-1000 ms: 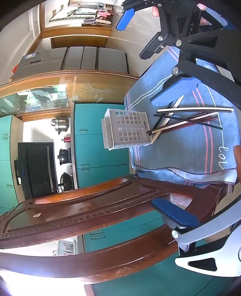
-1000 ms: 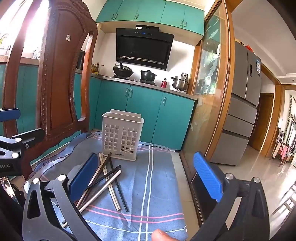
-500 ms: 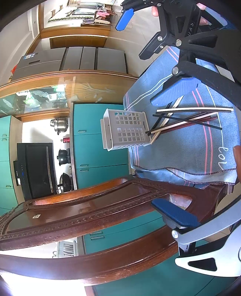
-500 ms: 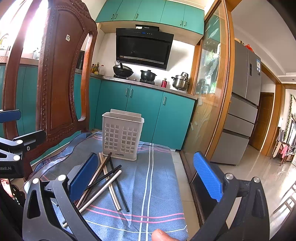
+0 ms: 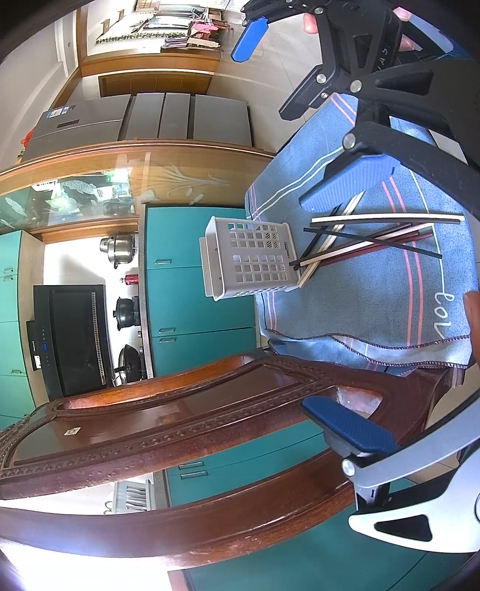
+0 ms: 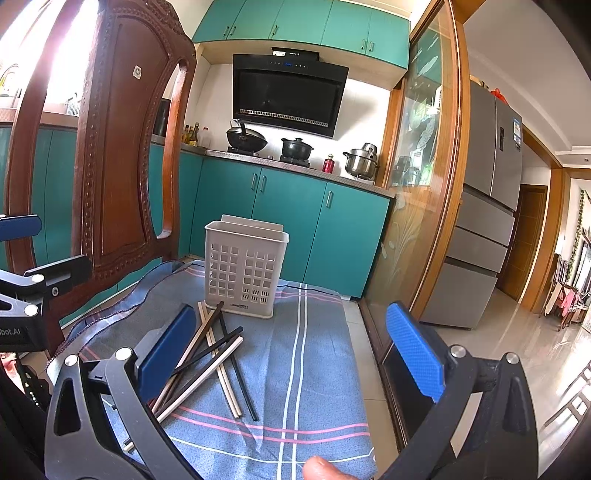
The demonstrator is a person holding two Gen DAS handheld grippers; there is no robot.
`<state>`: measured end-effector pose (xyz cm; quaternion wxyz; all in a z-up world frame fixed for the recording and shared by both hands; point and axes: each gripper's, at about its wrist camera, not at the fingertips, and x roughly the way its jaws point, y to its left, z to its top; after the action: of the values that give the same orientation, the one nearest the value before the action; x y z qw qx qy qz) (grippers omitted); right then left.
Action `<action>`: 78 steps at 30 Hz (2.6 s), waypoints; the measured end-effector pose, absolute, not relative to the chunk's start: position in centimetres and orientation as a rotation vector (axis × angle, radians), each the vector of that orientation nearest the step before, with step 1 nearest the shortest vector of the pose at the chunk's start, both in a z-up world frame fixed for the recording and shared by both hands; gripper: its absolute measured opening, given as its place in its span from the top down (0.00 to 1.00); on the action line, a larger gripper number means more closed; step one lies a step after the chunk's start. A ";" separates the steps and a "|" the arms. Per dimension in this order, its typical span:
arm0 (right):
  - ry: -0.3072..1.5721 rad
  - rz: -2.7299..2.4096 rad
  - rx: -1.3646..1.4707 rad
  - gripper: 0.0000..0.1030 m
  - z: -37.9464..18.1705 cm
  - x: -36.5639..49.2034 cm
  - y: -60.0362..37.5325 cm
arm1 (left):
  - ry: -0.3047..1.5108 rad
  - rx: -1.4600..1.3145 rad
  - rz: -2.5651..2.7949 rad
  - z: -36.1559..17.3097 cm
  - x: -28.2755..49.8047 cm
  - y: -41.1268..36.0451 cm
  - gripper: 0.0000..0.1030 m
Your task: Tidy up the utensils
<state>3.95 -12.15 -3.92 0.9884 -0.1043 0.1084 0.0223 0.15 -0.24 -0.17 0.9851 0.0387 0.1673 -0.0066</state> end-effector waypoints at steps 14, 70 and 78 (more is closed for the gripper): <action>0.216 0.044 -0.210 0.02 -3.9 3.9 -12.2 | 0.338 0.079 -0.012 -0.1 0.2 -0.2 0.04; 0.323 -0.105 -0.318 0.02 -5.4 7.2 -13.0 | 0.500 0.037 -0.175 -2.5 1.8 -0.7 0.04; 0.747 0.002 -0.196 0.47 -8.6 16.5 -15.9 | 0.889 0.001 -0.279 -6.5 7.1 -0.8 0.62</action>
<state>16.47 -15.89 -8.63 0.9263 -0.0958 0.3643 0.0007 7.10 -0.81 -6.52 0.8935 0.0004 0.4284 -0.1344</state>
